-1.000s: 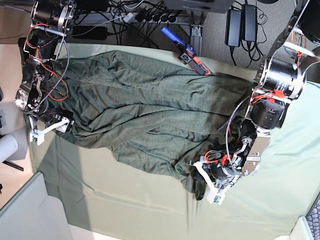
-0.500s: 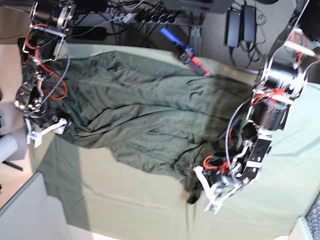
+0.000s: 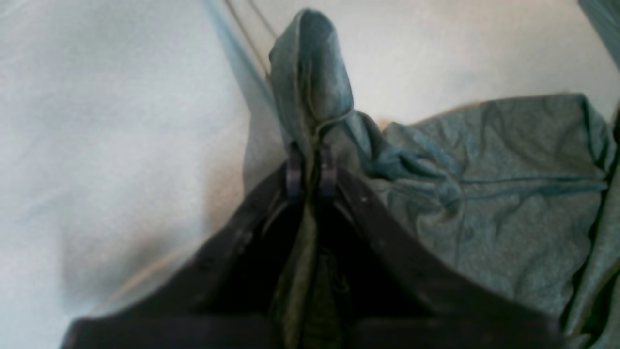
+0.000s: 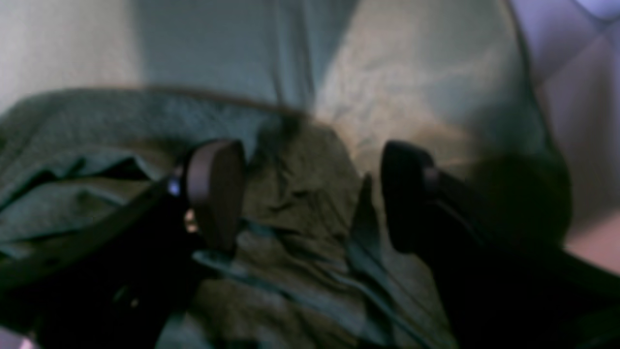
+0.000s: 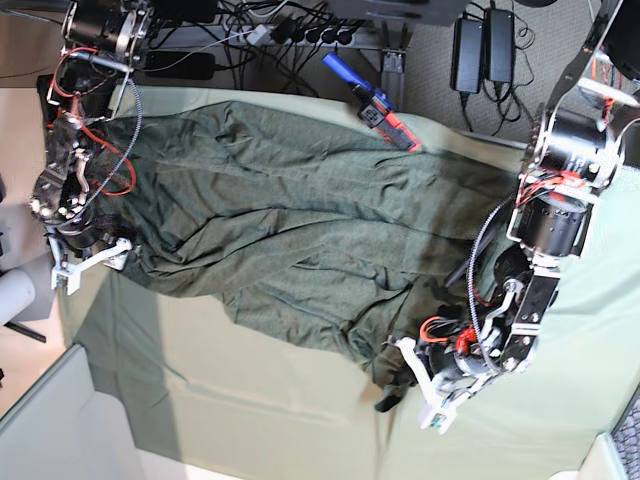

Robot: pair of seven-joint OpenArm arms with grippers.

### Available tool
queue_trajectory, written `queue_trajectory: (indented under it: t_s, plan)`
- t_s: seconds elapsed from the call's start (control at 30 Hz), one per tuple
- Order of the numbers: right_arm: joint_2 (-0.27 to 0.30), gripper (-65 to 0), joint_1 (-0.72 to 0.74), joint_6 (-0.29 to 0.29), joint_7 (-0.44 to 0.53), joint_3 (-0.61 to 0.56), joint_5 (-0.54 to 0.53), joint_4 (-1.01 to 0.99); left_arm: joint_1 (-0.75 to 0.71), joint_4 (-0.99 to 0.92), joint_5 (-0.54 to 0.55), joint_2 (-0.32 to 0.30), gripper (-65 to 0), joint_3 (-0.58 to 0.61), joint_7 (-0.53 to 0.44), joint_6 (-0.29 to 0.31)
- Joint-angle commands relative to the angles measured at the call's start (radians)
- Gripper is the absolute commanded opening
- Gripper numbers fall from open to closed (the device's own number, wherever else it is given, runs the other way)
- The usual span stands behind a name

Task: Fold the T-shirt properly
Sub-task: 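Grasp the shirt hem edge with the left gripper, then pull the held hem away from the right gripper, stretching the shirt long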

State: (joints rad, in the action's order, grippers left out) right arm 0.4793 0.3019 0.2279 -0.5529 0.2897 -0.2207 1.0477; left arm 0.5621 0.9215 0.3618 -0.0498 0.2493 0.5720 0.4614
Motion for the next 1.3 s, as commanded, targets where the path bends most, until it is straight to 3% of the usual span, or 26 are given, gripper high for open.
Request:
queue_trajectory:
  t_s: [0.0,0.37,0.53,0.6,0.67,0.73,0.77,0.83,1.13,1.2,1.27]
  plan:
    - [0.022,-21.4,0.022,-0.006,0.035,0.007,-0.005,0.004,0.017,0.034,0.046,0.014,-65.0,0.005,0.006,0.101]
    - [0.016,-21.4,0.024,0.089,0.072,0.006,-0.061,-0.040,-0.014,0.101,0.069,0.014,-65.0,0.005,0.057,0.104]
    - [0.016,-21.7,0.023,0.095,0.075,-0.021,-0.051,-0.040,-0.014,0.101,0.068,0.014,-65.0,0.005,0.057,0.104]
    - [0.016,-27.0,0.022,0.095,0.087,-0.022,-0.043,-0.040,-0.014,0.101,0.068,0.014,-65.0,0.005,0.058,0.105]
    - [0.016,-42.1,0.022,0.094,0.105,-0.022,-0.029,-0.040,-0.014,0.101,0.068,0.014,-65.0,0.005,0.060,0.105]
    - [0.017,-60.4,0.022,0.094,0.129,-0.022,-0.021,-0.040,-0.014,0.101,0.068,0.013,-58.4,0.005,0.062,0.105]
    - [0.017,-65.0,0.022,0.094,0.132,-0.022,-0.022,-0.040,-0.014,0.101,0.068,0.013,-54.7,0.005,0.062,0.105]
    - [0.018,-65.0,0.022,0.094,0.132,-0.022,-0.023,-0.040,-0.014,0.101,0.068,0.013,-50.3,0.005,0.066,0.104]
    - [0.019,-65.0,0.021,0.094,0.130,-0.022,-0.023,-0.040,-0.034,0.166,0.068,0.014,-50.1,0.005,0.109,0.104]
    - [0.019,-65.0,0.022,0.094,0.131,-0.022,-0.024,-0.040,-0.034,0.166,0.068,0.014,-52.4,0.005,0.109,0.105]
    - [0.019,-65.0,0.021,0.094,0.131,-0.022,-0.022,-0.040,-0.034,0.166,0.068,0.014,-61.6,0.005,0.109,0.105]
